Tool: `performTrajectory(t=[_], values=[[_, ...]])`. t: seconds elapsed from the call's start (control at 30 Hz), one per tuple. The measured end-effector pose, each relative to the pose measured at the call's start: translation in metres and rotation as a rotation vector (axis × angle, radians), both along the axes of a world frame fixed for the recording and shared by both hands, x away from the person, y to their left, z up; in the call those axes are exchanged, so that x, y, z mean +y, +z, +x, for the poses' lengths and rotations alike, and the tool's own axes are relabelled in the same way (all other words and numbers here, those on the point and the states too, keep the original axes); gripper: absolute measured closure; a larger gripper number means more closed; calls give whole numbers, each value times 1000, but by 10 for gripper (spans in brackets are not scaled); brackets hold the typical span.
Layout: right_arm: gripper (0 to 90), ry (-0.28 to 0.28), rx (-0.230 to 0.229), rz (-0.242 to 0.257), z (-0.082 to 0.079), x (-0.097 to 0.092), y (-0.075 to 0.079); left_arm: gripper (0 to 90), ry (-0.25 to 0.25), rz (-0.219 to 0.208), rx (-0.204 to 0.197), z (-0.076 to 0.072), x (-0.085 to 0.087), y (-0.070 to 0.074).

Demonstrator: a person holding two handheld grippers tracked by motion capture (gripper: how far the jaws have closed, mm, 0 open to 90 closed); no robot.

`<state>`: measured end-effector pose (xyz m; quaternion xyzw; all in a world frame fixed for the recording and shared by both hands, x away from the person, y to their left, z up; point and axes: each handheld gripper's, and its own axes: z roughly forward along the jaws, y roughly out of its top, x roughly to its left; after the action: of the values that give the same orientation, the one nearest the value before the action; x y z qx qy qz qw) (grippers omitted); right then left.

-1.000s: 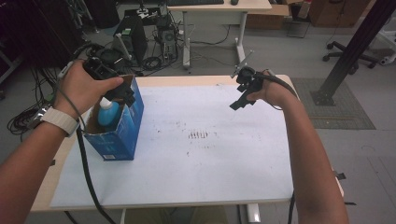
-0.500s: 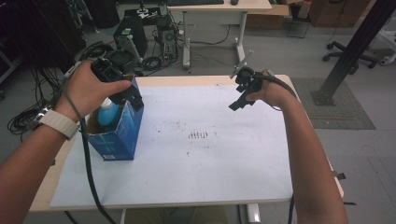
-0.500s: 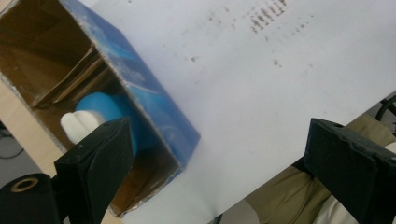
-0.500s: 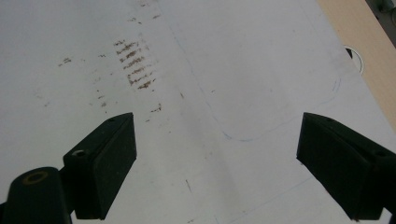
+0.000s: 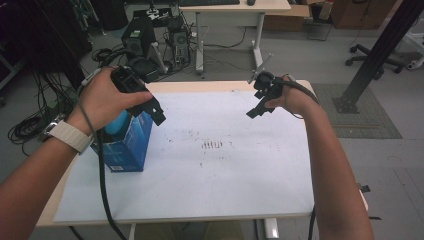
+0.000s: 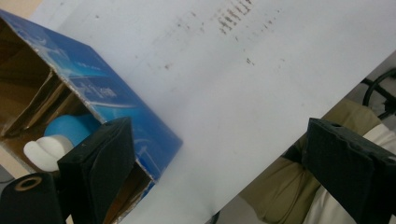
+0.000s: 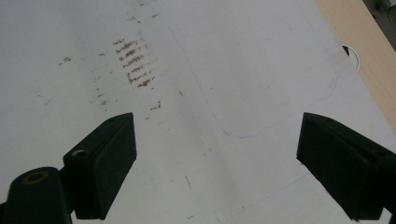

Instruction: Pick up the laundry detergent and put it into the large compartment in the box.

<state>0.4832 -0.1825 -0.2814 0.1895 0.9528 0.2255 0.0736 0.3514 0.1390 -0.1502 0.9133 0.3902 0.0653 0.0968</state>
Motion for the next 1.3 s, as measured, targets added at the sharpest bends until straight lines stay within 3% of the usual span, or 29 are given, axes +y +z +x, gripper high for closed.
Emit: performTrajectory(t=[0.5, 1.3], values=[[121, 0, 1, 6, 1, 0, 3, 98, -200, 14, 31, -8, -23, -4], [121, 0, -9, 1, -2, 0, 6, 100, -358, 6, 43, -25, -49, -9]])
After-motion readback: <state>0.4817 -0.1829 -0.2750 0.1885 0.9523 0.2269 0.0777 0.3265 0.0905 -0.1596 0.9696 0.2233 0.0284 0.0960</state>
